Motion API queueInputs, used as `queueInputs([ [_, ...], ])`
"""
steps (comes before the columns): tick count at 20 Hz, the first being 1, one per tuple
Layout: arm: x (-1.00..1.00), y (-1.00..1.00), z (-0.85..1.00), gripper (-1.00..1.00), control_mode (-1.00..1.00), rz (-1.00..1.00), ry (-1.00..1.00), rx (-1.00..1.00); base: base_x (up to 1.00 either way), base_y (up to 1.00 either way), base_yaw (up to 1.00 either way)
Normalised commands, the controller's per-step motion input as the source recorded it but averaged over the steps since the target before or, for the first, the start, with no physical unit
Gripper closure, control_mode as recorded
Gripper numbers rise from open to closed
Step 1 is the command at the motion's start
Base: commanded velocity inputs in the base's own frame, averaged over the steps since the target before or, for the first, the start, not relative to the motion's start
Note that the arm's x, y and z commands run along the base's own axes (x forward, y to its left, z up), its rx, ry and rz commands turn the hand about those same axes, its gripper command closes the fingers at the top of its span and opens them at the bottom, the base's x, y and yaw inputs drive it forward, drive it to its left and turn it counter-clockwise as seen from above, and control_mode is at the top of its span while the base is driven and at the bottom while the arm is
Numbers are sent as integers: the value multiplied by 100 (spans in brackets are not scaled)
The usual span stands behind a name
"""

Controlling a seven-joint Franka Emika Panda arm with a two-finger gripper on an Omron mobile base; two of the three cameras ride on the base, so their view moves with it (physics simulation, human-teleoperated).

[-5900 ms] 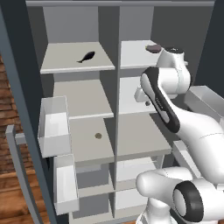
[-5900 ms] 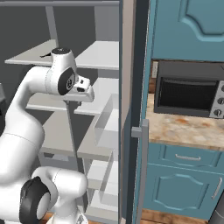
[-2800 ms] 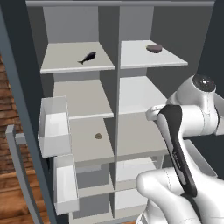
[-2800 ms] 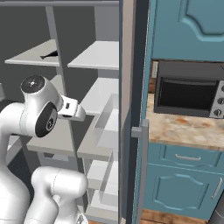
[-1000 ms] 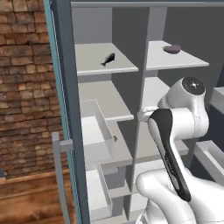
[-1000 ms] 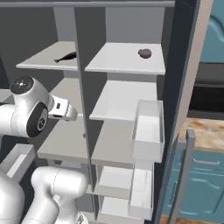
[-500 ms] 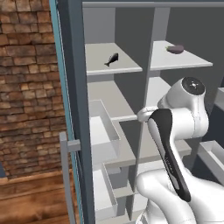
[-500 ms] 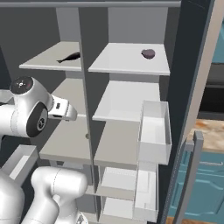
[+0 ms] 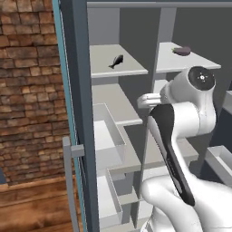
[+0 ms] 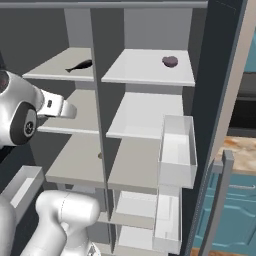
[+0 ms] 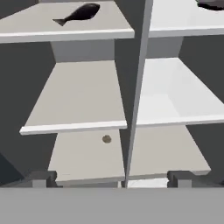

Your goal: Pick up the frozen fish from the freezer, place it on any shelf in the fridge, and close the fridge and freezer doors when done.

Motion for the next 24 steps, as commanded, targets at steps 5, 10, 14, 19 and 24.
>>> queueInputs([
  [5, 0, 21, 100, -100, -100, -14, -22, 1, 0, 0, 0],
  [10, 27, 14, 87, -100, -100, -10, -12, 8, 0, 0, 0],
  [14, 59, 16, 18, -100, -100, -6, 0, 17, 0, 0, 0],
  [19, 67, 18, -8, -100, -100, -4, 0, 8, 0, 0, 0],
  [24, 72, 4, -21, -100, -100, -5, 0, 0, 0, 0, 0],
])
